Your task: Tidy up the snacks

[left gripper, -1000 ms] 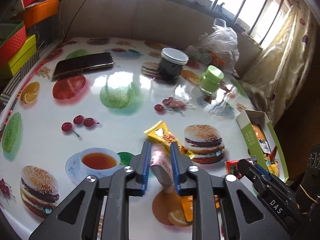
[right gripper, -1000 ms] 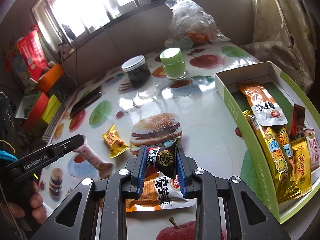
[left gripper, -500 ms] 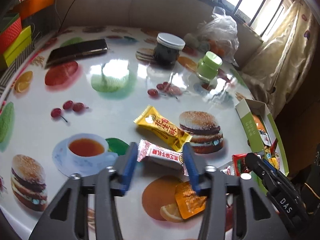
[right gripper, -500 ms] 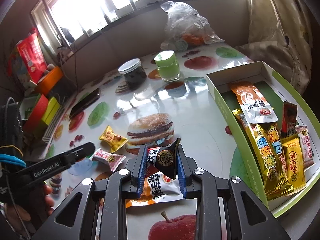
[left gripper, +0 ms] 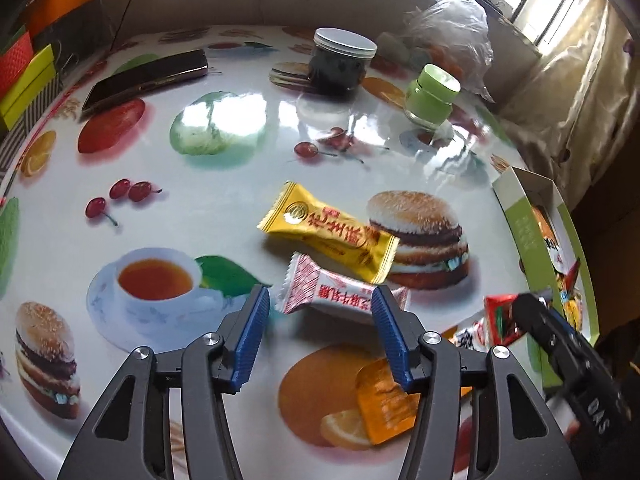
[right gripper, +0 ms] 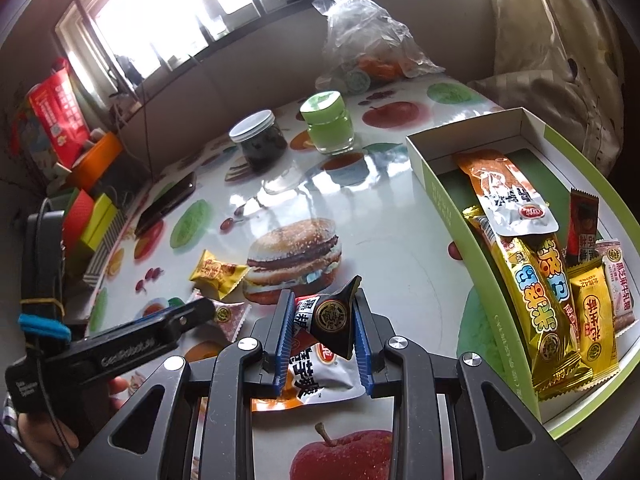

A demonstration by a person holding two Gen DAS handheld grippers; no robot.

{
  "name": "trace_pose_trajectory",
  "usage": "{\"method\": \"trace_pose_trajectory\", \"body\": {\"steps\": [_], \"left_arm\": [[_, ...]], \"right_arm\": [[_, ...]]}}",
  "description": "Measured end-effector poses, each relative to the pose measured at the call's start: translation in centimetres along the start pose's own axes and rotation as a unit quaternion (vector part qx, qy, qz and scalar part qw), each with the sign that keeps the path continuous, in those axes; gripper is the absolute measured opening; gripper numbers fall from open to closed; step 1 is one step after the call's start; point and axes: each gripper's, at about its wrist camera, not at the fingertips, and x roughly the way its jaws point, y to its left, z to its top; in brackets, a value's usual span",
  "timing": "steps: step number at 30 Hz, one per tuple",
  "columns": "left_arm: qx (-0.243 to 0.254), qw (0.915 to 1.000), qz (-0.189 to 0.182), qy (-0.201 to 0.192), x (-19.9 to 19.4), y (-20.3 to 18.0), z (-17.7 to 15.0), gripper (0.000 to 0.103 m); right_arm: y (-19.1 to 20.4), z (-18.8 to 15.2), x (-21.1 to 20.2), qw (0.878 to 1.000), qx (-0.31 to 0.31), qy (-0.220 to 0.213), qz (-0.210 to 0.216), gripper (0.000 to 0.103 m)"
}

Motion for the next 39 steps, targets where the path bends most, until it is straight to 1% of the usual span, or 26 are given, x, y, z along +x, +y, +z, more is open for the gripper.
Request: {"method": "trace_pose_trajectory", "body": {"steps": [2, 5, 6, 11, 17, 21, 25, 29, 32, 35, 37, 39], "left_arm": [[0.002, 1.0, 0.005, 0.002, -0.2, 0.5, -0.1, 0.055], [0.008, 0.9993, 0.036, 0.004, -0.2, 1.3, -0.4, 0.055], [0.004, 0.9994, 0.034, 0.008, -0.1, 1.8, -0.5, 0.055], [-0.015, 0.9998, 0.016, 0.0, -0.7, 2.7, -0.6, 0.055], [-0.024, 0.9997, 0.007, 0.0, -0.8, 3.0, -0.7, 0.055], [-0.037, 0.9993, -0.006, 0.001, -1.0, 3.3, -0.8, 0.055], [-0.048, 0.9988, -0.01, -0.004, -1.3, 3.8, -0.6, 0.055], [-0.064, 0.9978, -0.011, -0.016, -1.8, 4.4, -0.4, 0.055], [-0.078, 0.9968, -0.013, -0.014, -1.7, 4.8, -0.1, 0.055], [-0.071, 0.9973, -0.013, -0.016, -1.6, 4.4, 0.0, 0.055], [-0.064, 0.9979, -0.01, -0.011, -1.3, 4.0, 0.1, 0.055], [-0.057, 0.9982, -0.012, -0.014, -1.3, 3.5, 0.2, 0.055]], "right_arm": [[0.1, -0.2, 0.2, 1.0, 0.0, 0.003, 0.002, 0.026], [0.5, -0.4, 0.5, 1.0, -0.005, 0.009, 0.007, 0.026], [0.7, -0.4, 0.6, 1.0, -0.009, 0.01, 0.007, 0.026], [1.6, -0.3, 2.0, 0.999, -0.027, 0.018, 0.001, 0.026], [2.2, 1.1, 4.3, 1.0, -0.028, 0.012, -0.005, 0.026], [3.4, 1.2, 5.6, 0.999, -0.045, 0.027, 0.002, 0.026], [4.8, 0.3, 5.8, 0.996, -0.074, 0.041, 0.01, 0.026], [6.0, -0.6, 5.7, 0.994, -0.087, 0.054, 0.031, 0.026], [6.4, -1.1, 5.9, 0.992, -0.086, 0.071, 0.052, 0.026], [6.8, -1.3, 5.6, 0.992, -0.095, 0.068, 0.049, 0.026], [6.6, -1.2, 5.2, 0.993, -0.09, 0.062, 0.046, 0.026], [6.4, -1.1, 4.8, 0.994, -0.091, 0.055, 0.034, 0.026]]}}
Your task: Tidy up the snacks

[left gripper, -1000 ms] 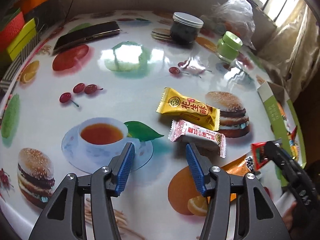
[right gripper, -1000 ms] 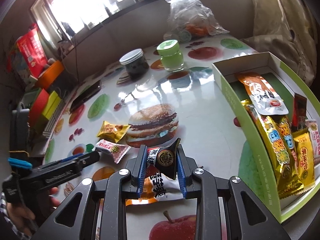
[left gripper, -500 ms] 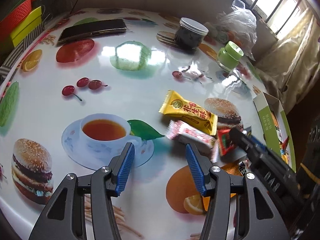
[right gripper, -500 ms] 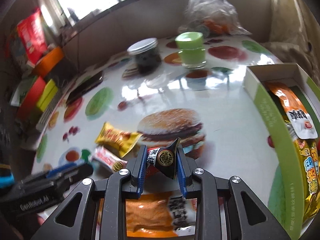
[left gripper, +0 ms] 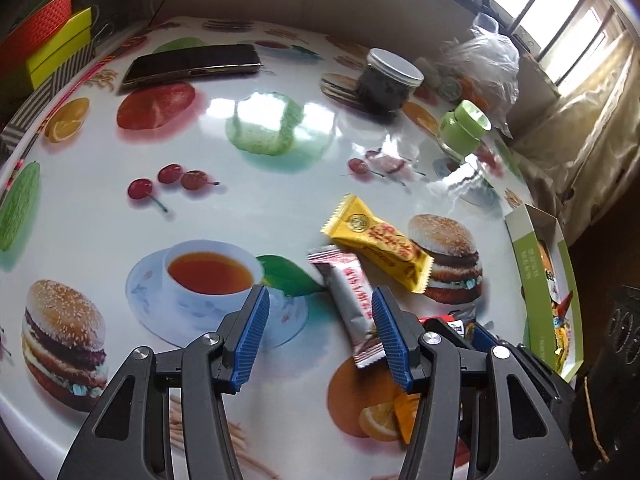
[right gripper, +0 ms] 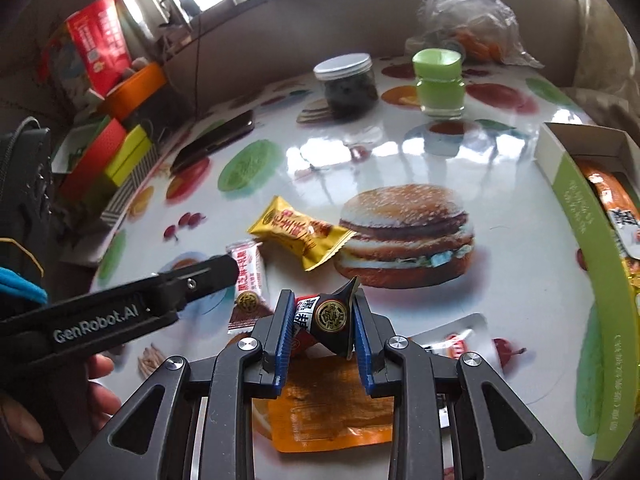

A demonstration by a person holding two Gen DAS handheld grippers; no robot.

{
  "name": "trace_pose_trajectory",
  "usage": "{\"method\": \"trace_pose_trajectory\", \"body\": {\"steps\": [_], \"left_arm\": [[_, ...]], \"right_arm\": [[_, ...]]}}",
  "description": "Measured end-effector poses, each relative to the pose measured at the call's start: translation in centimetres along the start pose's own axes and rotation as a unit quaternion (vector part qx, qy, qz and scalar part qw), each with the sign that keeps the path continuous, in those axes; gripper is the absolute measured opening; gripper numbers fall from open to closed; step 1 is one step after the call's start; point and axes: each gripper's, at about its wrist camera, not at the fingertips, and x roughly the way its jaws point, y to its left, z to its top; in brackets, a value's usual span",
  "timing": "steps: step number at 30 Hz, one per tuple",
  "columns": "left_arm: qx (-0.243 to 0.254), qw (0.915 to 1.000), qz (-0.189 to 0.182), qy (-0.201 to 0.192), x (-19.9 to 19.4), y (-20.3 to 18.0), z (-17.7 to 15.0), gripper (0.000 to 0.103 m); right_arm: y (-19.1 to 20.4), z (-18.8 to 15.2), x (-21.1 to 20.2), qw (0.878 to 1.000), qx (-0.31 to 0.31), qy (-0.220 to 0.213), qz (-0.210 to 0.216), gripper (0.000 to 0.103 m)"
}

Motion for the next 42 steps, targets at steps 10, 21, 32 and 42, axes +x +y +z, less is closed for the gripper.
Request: {"method": "trace_pose_trajectory", "body": {"steps": [10, 21, 32, 42], "left_arm": [[0.031, 0.9988, 0.034, 0.016, 1.7, -2.4, 0.1, 0.055], [0.052, 0.9957, 0.077, 0.003, 2.1, -2.8, -0.6, 0.051], [0.069, 0.995, 0.072, -0.005, 1.5, -3.2, -1.4, 0.021], [0.08, 0.9947, 0.058, -0.029, -1.1, -3.4, -2.5, 0.021]], "right_arm": [[-2.2, 0.0, -1.7, 0.999, 0.023, -0.016, -0.027, 0.026], [-3.1, -0.3, -2.4, 0.999, 0.035, -0.02, -0.028, 0.026], [-3.4, -0.5, -4.2, 0.998, 0.042, -0.034, -0.036, 0.026], [-3.6, -1.1, -6.2, 0.997, 0.05, -0.05, -0.041, 0.026]]}}
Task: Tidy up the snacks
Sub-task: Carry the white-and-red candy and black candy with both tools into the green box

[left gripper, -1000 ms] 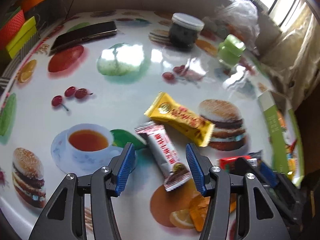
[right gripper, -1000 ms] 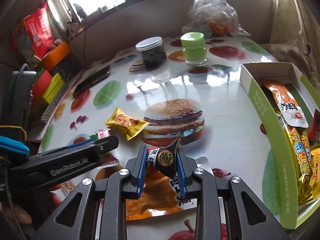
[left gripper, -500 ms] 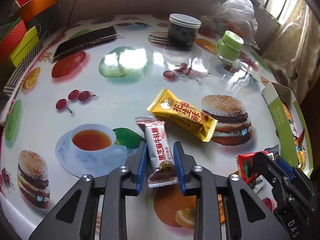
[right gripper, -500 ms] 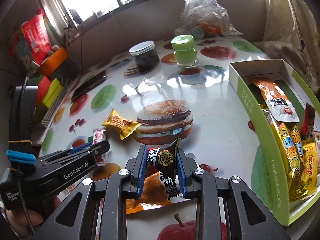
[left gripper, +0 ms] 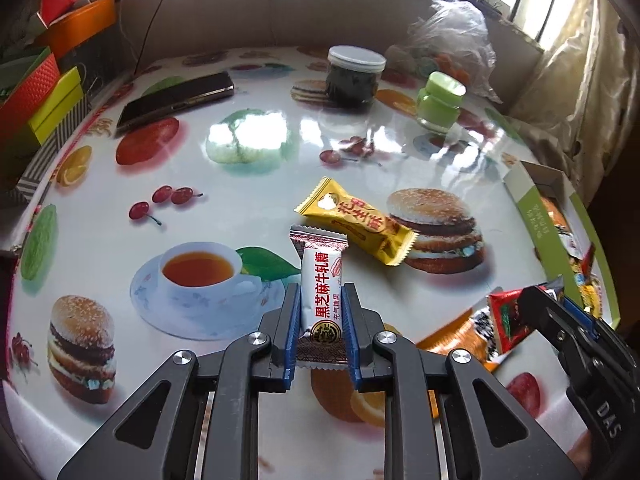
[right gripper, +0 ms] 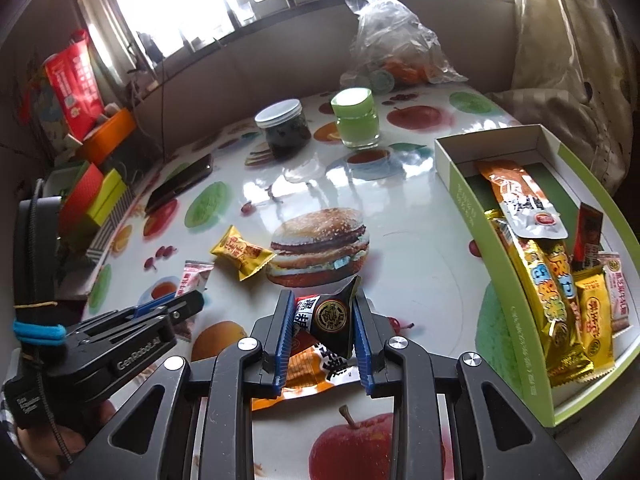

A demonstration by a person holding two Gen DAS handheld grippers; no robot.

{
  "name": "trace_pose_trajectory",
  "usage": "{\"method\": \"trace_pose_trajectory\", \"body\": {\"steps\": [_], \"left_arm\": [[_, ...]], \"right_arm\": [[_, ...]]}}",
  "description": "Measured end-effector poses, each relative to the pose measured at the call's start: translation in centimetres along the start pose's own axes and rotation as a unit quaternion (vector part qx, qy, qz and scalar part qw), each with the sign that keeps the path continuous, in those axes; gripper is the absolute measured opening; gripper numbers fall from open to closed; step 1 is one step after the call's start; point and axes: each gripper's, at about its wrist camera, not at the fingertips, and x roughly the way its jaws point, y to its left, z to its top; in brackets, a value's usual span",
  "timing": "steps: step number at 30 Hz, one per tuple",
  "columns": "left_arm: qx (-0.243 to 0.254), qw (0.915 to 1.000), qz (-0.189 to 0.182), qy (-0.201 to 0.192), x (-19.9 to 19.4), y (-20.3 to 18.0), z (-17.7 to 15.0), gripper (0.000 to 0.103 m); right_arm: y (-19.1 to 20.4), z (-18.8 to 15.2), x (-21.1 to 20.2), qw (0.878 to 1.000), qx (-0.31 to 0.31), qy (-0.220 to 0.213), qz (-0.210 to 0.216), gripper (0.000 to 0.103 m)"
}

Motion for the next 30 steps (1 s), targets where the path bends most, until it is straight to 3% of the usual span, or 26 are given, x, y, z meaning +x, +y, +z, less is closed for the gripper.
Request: {"method": "trace_pose_trajectory", "body": {"steps": [12, 30], "left_arm": [[0.026, 0.9985, -0.02, -0.045, -4.1, -1.6, -0.6, 0.021], [0.079, 0.9927, -0.058, -0.071, -6.5, -6.8, -0.8, 0.021]], "right_arm": [[-0.8, -0.3, -2.9, 1.0, 0.012, -0.026, -0.004, 0.026], [-5.3, -0.6, -6.2, 0.997, 0.052, -0.058, -0.029, 0.026]]}}
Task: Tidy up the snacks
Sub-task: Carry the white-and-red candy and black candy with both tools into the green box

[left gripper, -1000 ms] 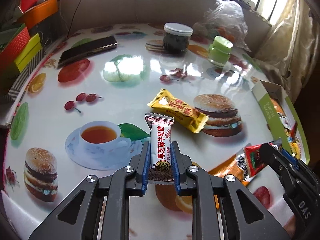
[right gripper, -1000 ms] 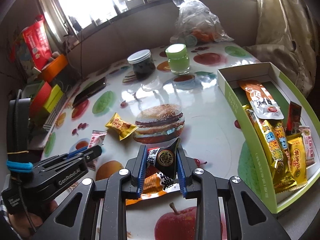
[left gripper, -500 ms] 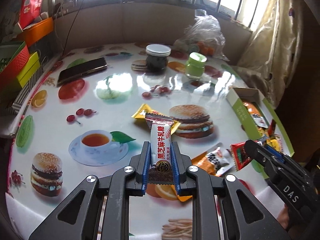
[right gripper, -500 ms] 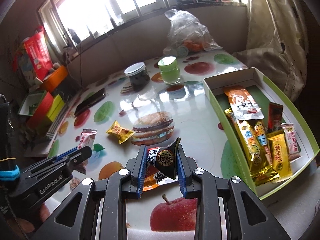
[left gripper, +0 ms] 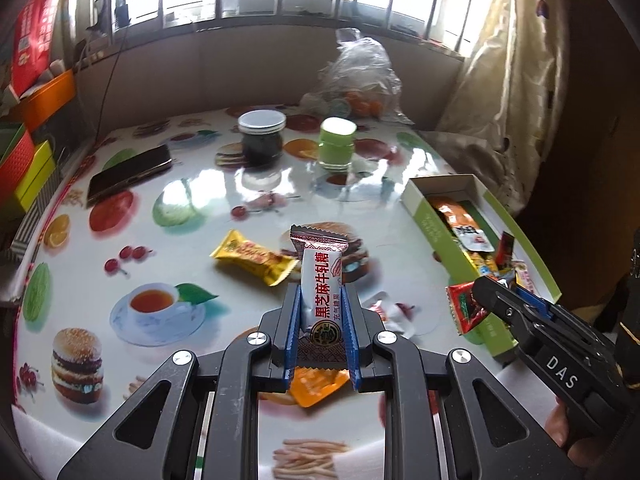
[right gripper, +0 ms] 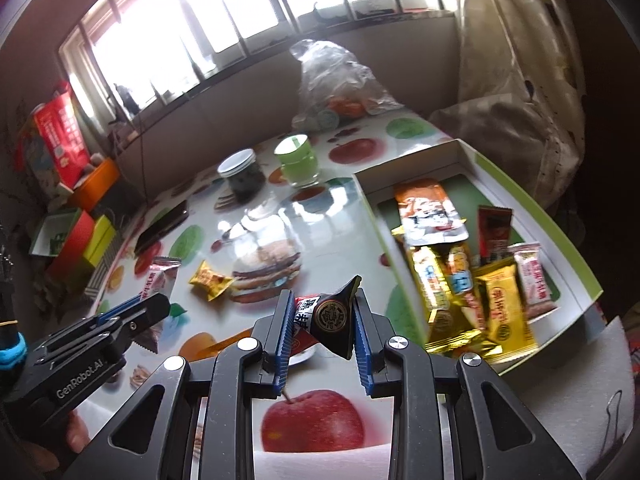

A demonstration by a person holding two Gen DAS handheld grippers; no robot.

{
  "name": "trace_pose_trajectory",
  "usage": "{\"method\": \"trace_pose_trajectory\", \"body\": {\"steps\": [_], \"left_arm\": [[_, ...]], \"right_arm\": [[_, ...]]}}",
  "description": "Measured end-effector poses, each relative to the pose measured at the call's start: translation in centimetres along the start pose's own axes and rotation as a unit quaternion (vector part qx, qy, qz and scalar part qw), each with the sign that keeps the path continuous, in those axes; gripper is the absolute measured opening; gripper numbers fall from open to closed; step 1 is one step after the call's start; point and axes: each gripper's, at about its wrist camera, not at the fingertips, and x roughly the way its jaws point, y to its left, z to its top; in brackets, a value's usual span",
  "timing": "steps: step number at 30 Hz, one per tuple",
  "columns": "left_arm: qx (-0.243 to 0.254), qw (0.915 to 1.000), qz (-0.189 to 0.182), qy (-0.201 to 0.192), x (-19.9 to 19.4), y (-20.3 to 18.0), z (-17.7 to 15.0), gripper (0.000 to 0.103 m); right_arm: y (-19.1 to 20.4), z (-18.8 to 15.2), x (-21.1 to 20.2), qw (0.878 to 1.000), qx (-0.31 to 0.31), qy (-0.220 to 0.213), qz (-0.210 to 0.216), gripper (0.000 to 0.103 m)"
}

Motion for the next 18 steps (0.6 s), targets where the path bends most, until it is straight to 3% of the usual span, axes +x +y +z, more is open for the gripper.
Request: {"method": "trace_pose_trajectory", "body": {"steps": [18], "left_arm": [[0.045, 0.998, -0.045, -0.001, 1.5, -5.6, 1.5, 0.021]], "right_arm": [[-5.1, 0.7, -1.6, 0.998, 0.034, -0.021, -0.039, 0.026]]}}
